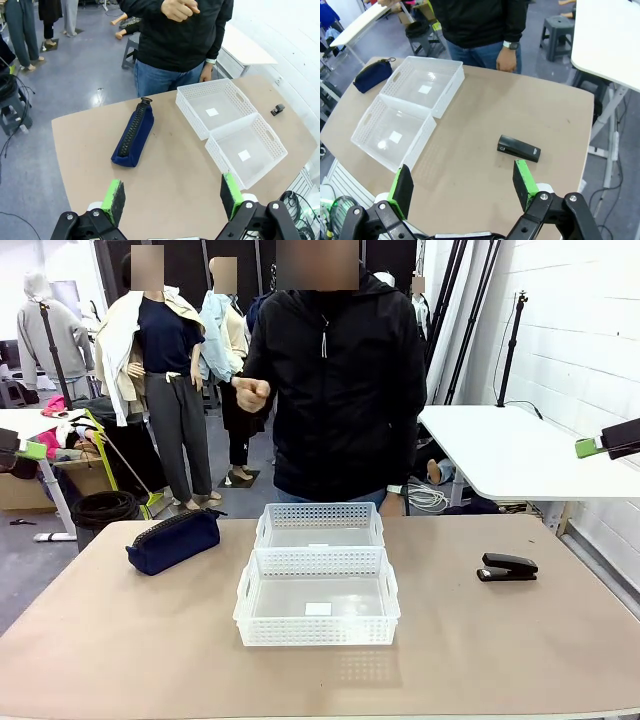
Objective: Distribute items into two baskets.
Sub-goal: Pick up the Pencil pouch that the person points to.
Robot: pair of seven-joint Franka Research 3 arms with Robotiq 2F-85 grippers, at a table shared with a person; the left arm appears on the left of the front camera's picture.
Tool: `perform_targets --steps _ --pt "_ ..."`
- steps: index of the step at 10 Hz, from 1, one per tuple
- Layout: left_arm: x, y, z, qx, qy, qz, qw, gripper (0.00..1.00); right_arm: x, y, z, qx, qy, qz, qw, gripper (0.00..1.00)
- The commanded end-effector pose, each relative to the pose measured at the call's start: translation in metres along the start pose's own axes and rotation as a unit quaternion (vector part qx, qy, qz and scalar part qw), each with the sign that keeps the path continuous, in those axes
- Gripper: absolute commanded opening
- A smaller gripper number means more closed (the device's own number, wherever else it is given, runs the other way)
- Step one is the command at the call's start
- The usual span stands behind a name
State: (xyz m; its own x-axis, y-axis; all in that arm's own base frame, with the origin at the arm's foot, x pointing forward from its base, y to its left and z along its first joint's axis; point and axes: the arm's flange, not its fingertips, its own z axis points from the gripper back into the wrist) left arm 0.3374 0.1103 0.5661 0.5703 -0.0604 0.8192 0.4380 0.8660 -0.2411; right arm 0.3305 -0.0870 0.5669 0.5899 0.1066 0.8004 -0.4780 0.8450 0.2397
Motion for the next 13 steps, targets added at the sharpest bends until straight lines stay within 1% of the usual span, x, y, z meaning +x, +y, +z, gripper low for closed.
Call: perform_targets --steps 1,2,13 --pt "-0.002 0.004 -0.008 -0.011 -0.011 -0.004 1.000 1.00 -0.027 0.015 -0.013 -0.013 -0.006 0.009 1.000 1.00" --pt "0.000 0.000 0.000 0.000 0.000 0.000 1.000 1.00 0.000 0.000 0.000 0.000 0.000 0.000 1.000 1.00" --pt "0.000 0.000 0.000 0.000 0.000 0.000 1.000 1.00 0.000 0.000 0.000 0.000 0.000 0.000 1.000 1.00"
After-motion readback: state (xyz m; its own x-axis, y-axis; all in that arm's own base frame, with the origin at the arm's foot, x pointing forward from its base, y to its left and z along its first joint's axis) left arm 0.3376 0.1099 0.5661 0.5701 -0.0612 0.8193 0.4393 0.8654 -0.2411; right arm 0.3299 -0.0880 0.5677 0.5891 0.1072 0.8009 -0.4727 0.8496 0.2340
